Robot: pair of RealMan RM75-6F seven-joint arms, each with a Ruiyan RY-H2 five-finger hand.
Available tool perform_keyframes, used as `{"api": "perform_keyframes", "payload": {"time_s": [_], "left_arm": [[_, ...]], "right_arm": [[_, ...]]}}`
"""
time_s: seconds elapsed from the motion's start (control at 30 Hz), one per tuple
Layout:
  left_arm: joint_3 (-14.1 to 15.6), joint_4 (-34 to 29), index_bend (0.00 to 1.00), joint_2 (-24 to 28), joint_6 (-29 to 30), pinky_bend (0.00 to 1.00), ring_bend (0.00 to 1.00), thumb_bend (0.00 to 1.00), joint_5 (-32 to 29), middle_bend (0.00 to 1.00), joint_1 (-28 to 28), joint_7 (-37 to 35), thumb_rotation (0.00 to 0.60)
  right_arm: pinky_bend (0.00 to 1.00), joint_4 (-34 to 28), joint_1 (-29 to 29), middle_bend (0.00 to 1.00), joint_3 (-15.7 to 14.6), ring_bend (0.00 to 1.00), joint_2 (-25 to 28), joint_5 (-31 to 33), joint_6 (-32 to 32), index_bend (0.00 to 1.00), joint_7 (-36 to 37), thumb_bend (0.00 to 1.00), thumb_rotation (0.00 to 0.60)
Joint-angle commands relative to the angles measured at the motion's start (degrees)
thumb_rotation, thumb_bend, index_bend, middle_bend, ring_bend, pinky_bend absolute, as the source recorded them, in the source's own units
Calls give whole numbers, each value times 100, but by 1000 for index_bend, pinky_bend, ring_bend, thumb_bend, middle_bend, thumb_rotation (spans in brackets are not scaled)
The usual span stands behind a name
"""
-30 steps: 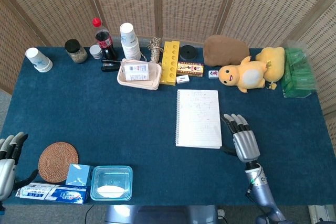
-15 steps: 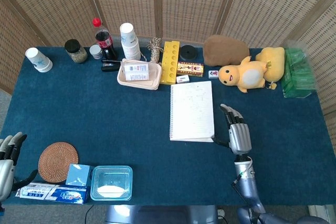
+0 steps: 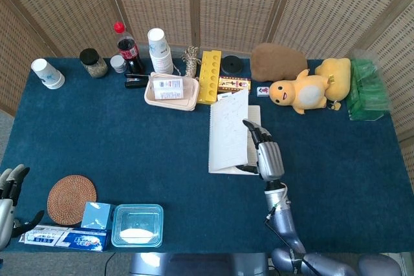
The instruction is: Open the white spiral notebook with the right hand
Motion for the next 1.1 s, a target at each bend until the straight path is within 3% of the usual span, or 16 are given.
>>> {"api": "perform_keyframes", "payload": {"time_s": [0.03, 0.63, 1.1], "left_arm": [[4, 42, 99, -7, 9, 0, 22, 201, -1, 65, 14, -50, 600], [6, 308, 100, -57, -7, 0, 22, 200, 17, 64, 36, -373, 600], [65, 396, 103, -11, 62, 0, 22, 200, 25, 65, 132, -478, 600]], "right_arm": [[210, -635, 227, 189, 98, 169, 138, 151, -377, 94, -365, 107, 600], [214, -2724, 768, 162, 595, 142, 714, 1021, -1226, 52, -1685, 103, 600], [213, -2966, 930, 148, 519, 139, 844, 1384, -1260, 36, -2176, 103, 600]]}}
